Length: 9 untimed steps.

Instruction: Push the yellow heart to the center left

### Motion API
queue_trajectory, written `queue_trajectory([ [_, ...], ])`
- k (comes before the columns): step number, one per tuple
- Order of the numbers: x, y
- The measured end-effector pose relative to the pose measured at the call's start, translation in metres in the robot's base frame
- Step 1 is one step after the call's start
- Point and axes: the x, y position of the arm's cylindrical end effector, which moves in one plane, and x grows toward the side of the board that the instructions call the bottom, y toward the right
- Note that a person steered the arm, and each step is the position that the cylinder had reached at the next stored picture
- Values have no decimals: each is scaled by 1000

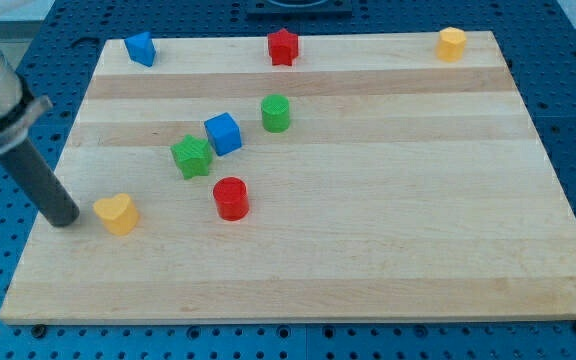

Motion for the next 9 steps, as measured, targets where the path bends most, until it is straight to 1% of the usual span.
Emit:
queue_trajectory([
  [1, 9, -1],
  [2, 38, 2],
  [3, 50, 23],
  [4, 44, 49],
  [6, 9, 61],
  [8, 12, 118],
  [9, 1, 109],
])
